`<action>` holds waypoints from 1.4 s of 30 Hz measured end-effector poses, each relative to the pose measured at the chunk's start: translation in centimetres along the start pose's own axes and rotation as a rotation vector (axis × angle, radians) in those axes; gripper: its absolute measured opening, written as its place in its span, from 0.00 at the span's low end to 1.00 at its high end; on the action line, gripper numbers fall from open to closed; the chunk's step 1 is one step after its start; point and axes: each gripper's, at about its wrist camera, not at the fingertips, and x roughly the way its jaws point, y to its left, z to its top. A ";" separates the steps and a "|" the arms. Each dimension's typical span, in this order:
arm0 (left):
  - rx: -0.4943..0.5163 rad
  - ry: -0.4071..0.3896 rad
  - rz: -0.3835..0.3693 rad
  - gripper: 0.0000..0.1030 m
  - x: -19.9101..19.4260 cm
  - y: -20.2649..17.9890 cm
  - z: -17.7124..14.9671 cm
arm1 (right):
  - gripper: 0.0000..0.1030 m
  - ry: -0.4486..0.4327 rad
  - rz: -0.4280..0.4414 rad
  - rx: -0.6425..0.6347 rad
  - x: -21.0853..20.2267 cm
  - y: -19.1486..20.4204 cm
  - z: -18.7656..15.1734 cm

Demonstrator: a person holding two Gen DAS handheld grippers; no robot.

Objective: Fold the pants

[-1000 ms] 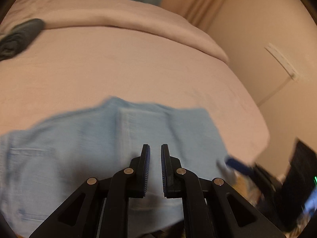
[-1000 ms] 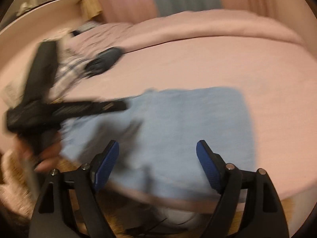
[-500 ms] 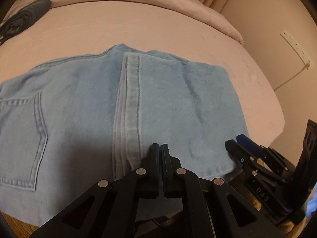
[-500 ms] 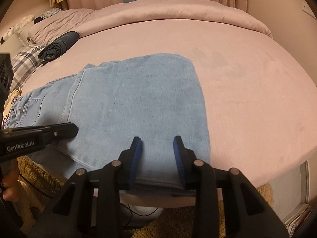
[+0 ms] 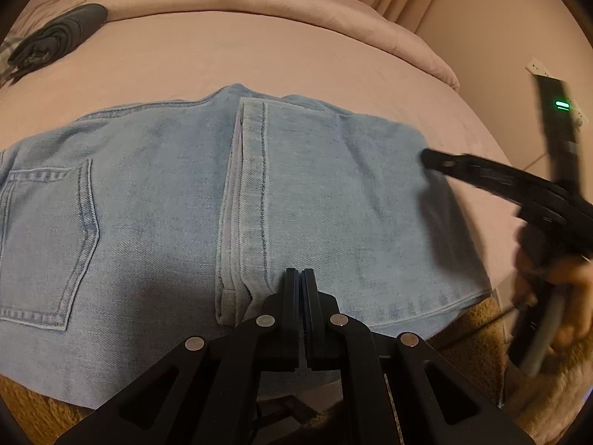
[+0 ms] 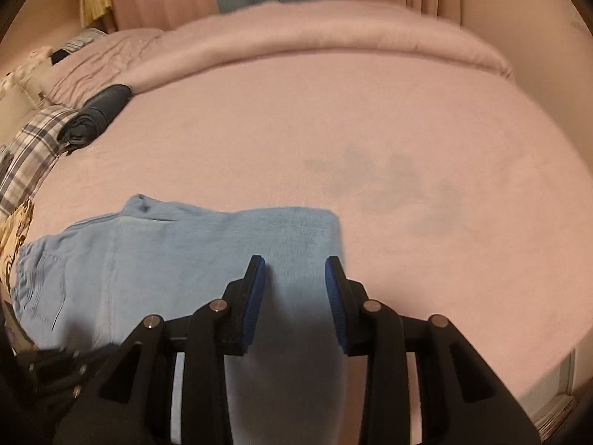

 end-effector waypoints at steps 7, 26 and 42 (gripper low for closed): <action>-0.012 0.003 0.013 0.06 0.9 -0.9 0.9 | 0.32 0.000 -0.025 -0.013 1.2 0.6 -2.2; -0.060 -0.012 -0.040 0.06 0.7 0.1 0.5 | 0.32 0.038 -0.045 -0.105 -5.1 2.0 -8.9; -0.166 -0.026 -0.006 0.06 -2.4 5.1 -0.4 | 0.45 0.039 -0.002 -0.078 -3.1 2.5 -8.6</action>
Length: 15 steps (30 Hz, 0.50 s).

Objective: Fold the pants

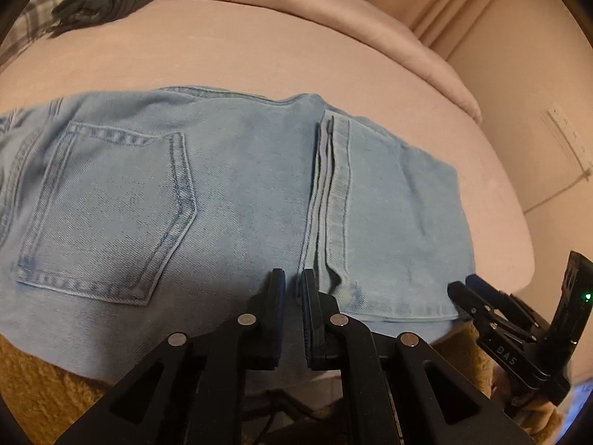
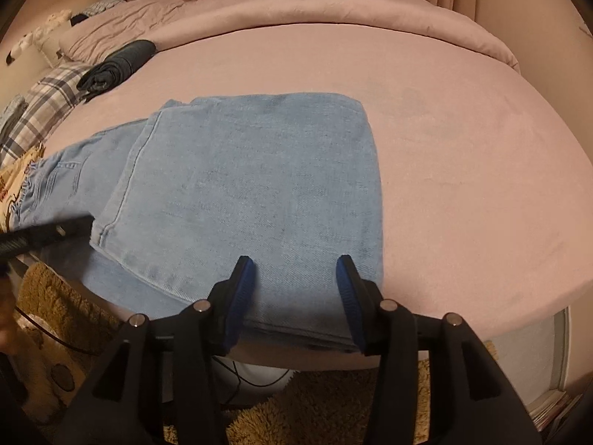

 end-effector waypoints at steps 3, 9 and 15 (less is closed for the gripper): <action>-0.015 0.006 -0.013 0.06 -0.1 0.4 0.1 | 0.45 0.002 -0.003 -0.003 0.0 0.2 0.0; -0.028 0.010 -0.027 0.06 -1.6 1.3 0.2 | 0.49 0.012 -0.016 -0.011 -0.6 1.4 1.1; -0.045 -0.094 0.048 0.14 -5.6 3.3 0.8 | 0.64 -0.083 0.079 -0.112 -2.5 6.2 3.8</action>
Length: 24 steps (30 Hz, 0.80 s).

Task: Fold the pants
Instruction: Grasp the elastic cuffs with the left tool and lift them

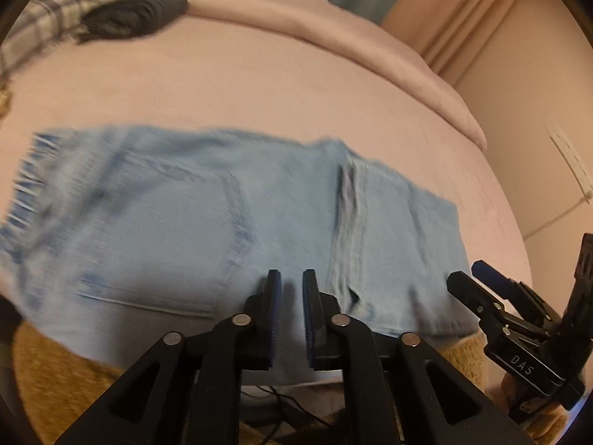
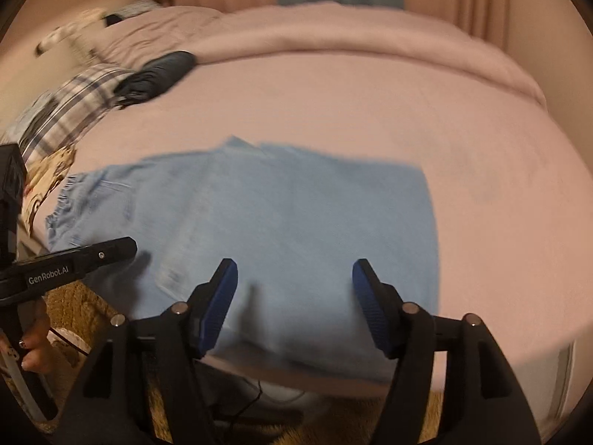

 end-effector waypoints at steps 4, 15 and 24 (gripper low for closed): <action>-0.030 -0.074 0.052 0.49 -2.6 1.8 0.3 | 0.72 -0.002 0.062 -0.028 1.2 2.0 1.6; -0.171 -0.191 0.223 0.67 -5.4 7.4 1.7 | 0.73 0.112 0.023 -0.060 7.1 4.7 -0.4; -0.310 -0.247 0.282 0.67 -6.4 12.0 1.7 | 0.73 0.096 0.029 -0.059 6.9 4.6 -0.6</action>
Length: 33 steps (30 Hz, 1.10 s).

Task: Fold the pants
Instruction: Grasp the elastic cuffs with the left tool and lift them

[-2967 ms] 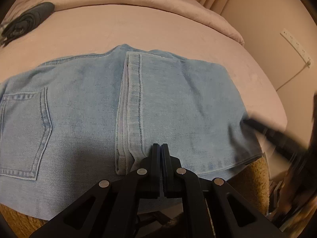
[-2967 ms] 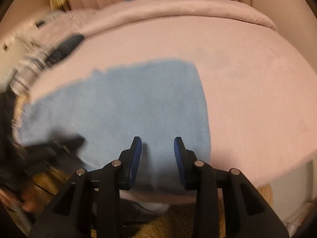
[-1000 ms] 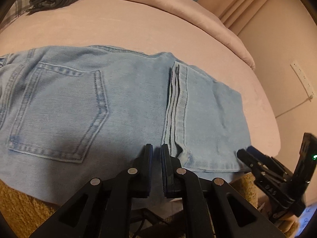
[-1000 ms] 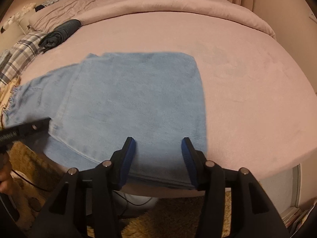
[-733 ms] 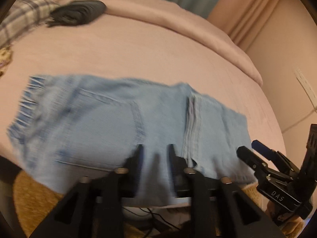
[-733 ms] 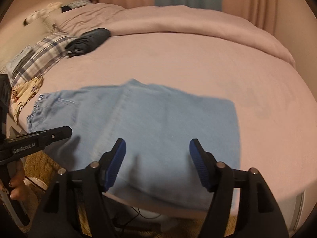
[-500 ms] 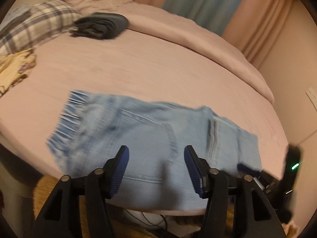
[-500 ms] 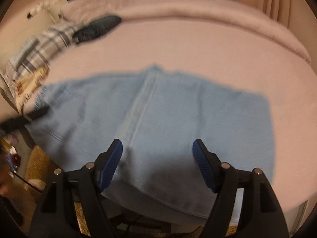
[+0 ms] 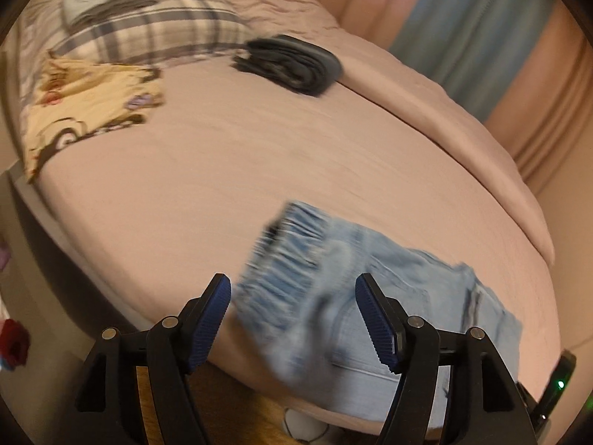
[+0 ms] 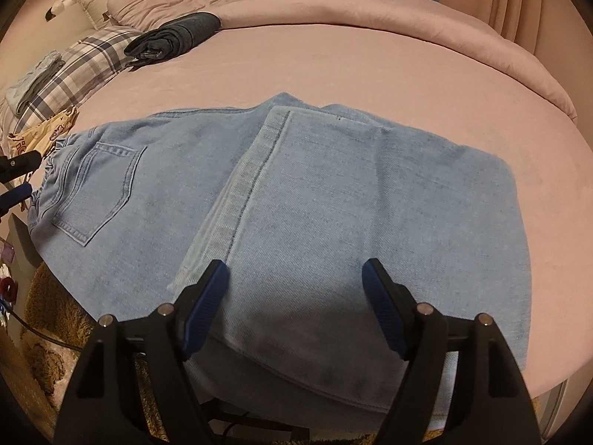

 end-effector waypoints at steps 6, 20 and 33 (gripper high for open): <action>-0.044 0.034 0.053 0.79 1.9 2.2 -0.1 | 0.73 -0.003 -0.004 0.000 0.0 0.1 0.1; 0.008 0.137 -0.080 0.67 5.5 -1.1 -3.3 | 0.73 -0.009 -0.005 0.002 0.0 0.0 0.0; 0.147 -0.063 -0.363 0.17 -4.2 -8.2 -2.0 | 0.73 -0.029 0.031 0.035 -0.6 -0.7 -0.2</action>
